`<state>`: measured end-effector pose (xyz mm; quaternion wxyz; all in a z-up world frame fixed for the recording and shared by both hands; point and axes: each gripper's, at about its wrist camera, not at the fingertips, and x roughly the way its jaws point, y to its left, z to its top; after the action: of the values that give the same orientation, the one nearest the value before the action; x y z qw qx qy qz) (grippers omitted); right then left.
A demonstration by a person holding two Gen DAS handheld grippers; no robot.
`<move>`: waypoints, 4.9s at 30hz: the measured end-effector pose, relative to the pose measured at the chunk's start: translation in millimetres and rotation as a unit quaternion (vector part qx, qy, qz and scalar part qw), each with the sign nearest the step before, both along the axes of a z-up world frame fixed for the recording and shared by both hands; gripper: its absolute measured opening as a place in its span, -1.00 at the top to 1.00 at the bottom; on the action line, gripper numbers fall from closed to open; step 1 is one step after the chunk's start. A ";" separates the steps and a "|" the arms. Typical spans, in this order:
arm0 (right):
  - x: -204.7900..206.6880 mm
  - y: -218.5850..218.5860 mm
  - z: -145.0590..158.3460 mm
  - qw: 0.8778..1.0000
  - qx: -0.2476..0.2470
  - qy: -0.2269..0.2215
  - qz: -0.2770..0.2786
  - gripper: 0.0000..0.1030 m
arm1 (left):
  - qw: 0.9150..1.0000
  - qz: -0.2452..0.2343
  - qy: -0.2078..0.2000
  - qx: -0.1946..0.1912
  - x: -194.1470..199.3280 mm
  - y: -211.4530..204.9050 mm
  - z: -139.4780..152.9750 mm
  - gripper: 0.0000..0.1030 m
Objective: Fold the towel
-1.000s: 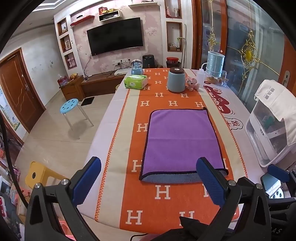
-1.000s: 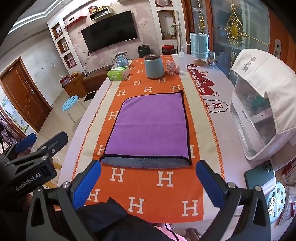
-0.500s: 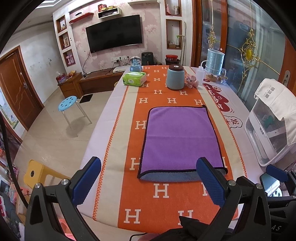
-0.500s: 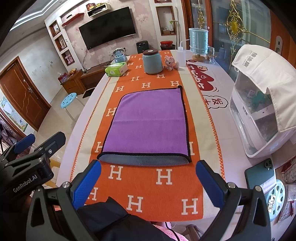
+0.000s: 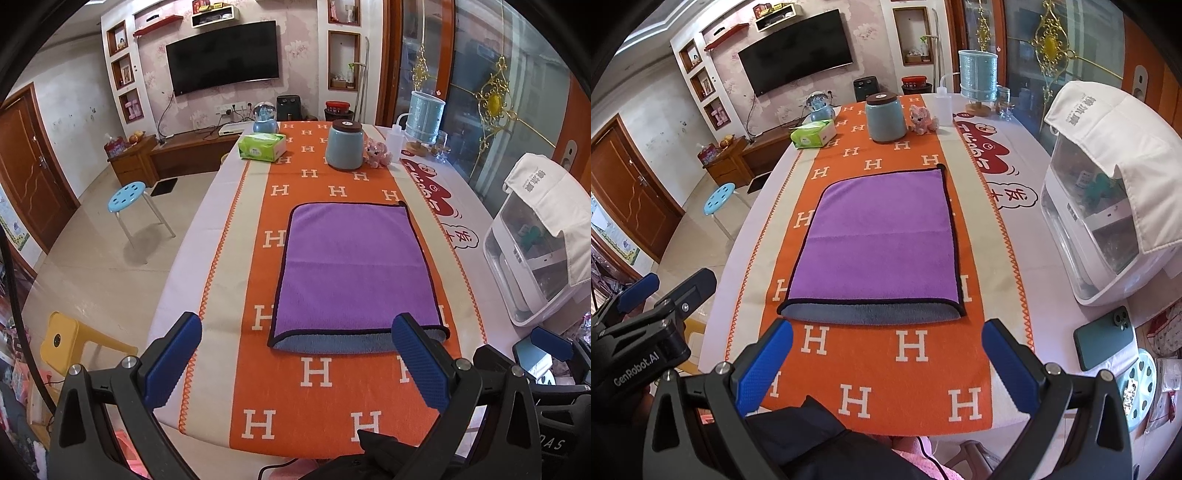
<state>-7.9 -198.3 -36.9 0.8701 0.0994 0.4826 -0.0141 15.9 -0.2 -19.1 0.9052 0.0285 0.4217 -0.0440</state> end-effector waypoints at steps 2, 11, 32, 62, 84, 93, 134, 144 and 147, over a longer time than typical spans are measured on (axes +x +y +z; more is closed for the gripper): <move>-1.4 0.8 -0.6 1.000 -0.002 0.001 -0.004 -0.99 | 1.000 -0.001 0.004 0.002 1.7 0.9 -0.4 -0.99; -8.2 11.6 -3.3 1.000 -0.001 0.009 -0.014 -0.98 | 1.000 -0.018 0.022 -0.001 3.7 14.4 -7.6 -0.99; -40.4 28.7 -17.6 0.994 0.003 -0.033 -0.101 -0.95 | 0.995 -0.092 0.015 0.027 12.7 30.1 -16.6 -0.99; -12.4 -11.5 -56.7 0.998 -0.041 -0.015 -0.055 -0.63 | 0.985 -0.137 0.104 0.004 73.6 23.2 -80.8 -0.99; 47.8 -38.2 -127.3 0.997 -0.063 0.027 0.046 -0.40 | 0.971 -0.185 0.148 -0.001 129.2 10.1 -153.5 -0.99; 58.2 -46.2 -151.8 0.995 -0.064 0.041 0.068 -0.20 | 0.962 -0.203 0.184 0.011 134.8 -1.2 -185.2 -0.84; 64.1 -52.5 -166.3 0.992 -0.071 0.051 0.093 0.91 | 0.956 -0.179 0.233 -0.026 135.4 -4.4 -208.4 0.90; 64.0 -53.7 -164.2 0.992 -0.075 0.042 0.094 0.92 | 0.960 -0.176 0.217 -0.025 133.6 1.0 -200.6 0.91; 65.0 -53.3 -161.4 0.992 -0.077 0.039 0.095 0.92 | 0.961 -0.175 0.213 -0.026 134.2 1.9 -196.1 0.92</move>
<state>57.1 -251.7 -198.3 0.8531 -0.0152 0.5208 0.0280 150.1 1.8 -215.2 0.7728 0.0687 0.5920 -0.2181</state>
